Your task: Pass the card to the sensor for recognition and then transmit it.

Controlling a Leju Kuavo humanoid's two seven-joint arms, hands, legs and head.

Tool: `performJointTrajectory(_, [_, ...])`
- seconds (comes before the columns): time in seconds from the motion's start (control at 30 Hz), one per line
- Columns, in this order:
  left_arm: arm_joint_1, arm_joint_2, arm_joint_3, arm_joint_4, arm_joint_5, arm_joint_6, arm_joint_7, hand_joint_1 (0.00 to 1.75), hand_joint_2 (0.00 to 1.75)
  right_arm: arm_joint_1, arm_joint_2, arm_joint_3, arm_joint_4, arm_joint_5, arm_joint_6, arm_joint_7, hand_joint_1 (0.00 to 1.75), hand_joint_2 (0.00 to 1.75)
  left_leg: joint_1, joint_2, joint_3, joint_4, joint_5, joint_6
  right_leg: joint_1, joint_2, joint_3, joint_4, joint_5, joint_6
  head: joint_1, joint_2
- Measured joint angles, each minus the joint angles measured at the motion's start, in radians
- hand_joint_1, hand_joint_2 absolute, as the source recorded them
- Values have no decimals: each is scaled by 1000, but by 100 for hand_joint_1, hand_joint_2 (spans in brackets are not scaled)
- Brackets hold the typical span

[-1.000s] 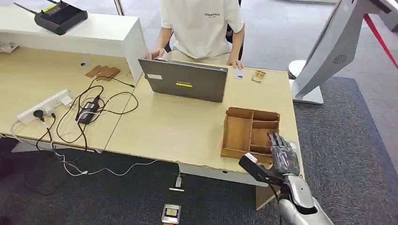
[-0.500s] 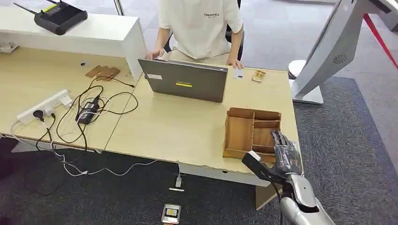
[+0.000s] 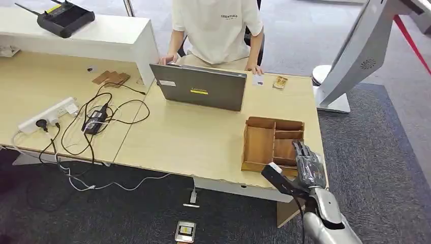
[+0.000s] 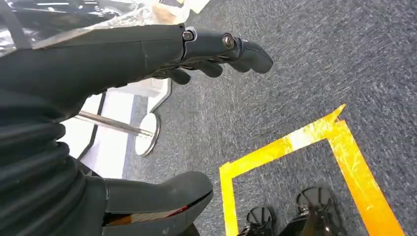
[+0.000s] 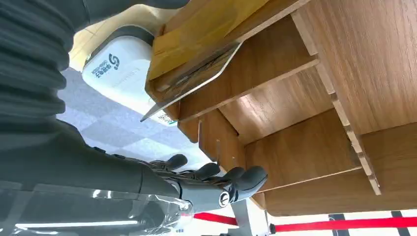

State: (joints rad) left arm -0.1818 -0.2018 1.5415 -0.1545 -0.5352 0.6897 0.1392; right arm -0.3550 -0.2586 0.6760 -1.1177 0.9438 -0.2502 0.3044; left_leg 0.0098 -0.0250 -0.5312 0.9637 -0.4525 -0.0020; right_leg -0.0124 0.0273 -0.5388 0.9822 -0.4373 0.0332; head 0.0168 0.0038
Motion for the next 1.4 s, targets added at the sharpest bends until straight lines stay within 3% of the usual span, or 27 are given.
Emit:
performJointTrajectory(0.67, [0,18,0,0,-26,-26,15,0,175,0,-7,-21,-8,-7,-9,-6,2,175,0,0,0,0,0,0,0,0,0,0,0,0,0,0])
performJointTrajectory(0.77, [0,19,0,0,-26,-27,12,0,175,0,-8,-24,-8,-8,-8,-7,16,175,0,0,0,0,0,0,0,0,0,0,0,0,0,0])
performJointTrajectory(0.8, [0,19,0,0,-26,-28,10,0,175,0,-9,-24,-8,-9,-8,-7,56,175,0,0,0,0,0,0,0,0,0,0,0,0,0,0])
performJointTrajectory(0.87, [0,20,0,0,-26,-33,7,0,175,0,-10,-25,-8,-11,-8,-6,56,175,0,0,0,0,0,0,0,0,0,0,0,0,0,0])
performJointTrajectory(0.9, [0,21,0,0,-26,-38,6,0,175,0,-11,-26,-8,-13,-8,-7,91,175,0,0,0,0,0,0,0,0,0,0,0,0,0,0])
performJointTrajectory(0.93, [0,23,0,0,-26,-42,6,0,175,0,-13,-26,-8,-16,-7,-7,173,175,0,0,0,0,0,0,0,0,0,0,0,0,0,0])
performJointTrajectory(1.4, [1,35,0,0,-35,-60,11,0,175,5,-27,-33,-8,-37,-1,-14,175,175,0,0,0,0,0,0,0,0,0,0,0,0,0,0])
